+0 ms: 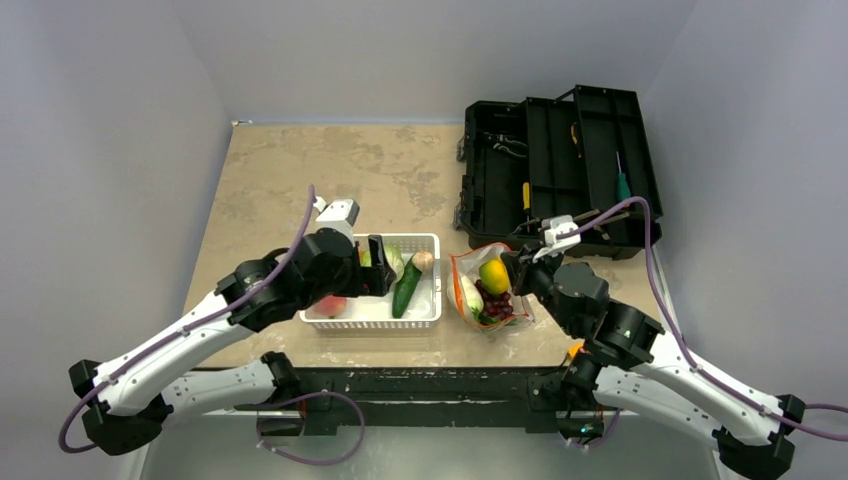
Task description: Place the food in the zip-top bag and seal the zipper
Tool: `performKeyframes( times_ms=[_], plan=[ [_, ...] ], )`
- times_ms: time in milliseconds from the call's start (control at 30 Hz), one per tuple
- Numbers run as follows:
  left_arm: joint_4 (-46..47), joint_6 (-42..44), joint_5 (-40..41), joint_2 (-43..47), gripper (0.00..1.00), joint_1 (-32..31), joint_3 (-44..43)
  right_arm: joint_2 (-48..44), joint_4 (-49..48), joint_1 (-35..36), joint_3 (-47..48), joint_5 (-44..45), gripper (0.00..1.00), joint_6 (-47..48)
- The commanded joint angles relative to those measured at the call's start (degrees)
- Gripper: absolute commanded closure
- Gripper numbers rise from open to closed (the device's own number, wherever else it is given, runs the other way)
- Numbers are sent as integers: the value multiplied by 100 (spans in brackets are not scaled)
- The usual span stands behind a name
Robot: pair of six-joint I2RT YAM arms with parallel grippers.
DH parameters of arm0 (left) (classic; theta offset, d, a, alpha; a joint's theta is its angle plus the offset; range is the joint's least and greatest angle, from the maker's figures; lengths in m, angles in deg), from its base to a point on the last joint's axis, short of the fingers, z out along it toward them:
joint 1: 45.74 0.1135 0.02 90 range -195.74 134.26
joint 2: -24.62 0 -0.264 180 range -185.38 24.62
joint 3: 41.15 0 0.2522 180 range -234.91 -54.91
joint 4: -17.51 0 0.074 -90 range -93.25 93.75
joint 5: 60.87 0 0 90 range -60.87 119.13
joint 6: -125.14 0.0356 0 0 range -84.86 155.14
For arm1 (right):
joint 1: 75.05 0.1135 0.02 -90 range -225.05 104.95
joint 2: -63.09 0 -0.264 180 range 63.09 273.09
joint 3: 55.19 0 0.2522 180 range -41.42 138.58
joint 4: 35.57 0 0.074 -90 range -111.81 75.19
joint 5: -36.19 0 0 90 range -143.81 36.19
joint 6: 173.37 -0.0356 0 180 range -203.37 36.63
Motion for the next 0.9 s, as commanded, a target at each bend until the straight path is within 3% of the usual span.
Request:
performKeyframes(
  times_ms=[0, 400, 867],
  plan=[
    [-799, -285, 727, -168, 9, 308, 324, -9, -243, 7, -4, 12, 100, -11],
    [-1099, -369, 1638, -1393, 8, 604, 561, 127, -198, 10, 39, -44, 100, -22],
    [-605, -20, 1675, -2540, 6, 950, 700, 264, -310, 15, 35, -29, 100, -3]
  ],
)
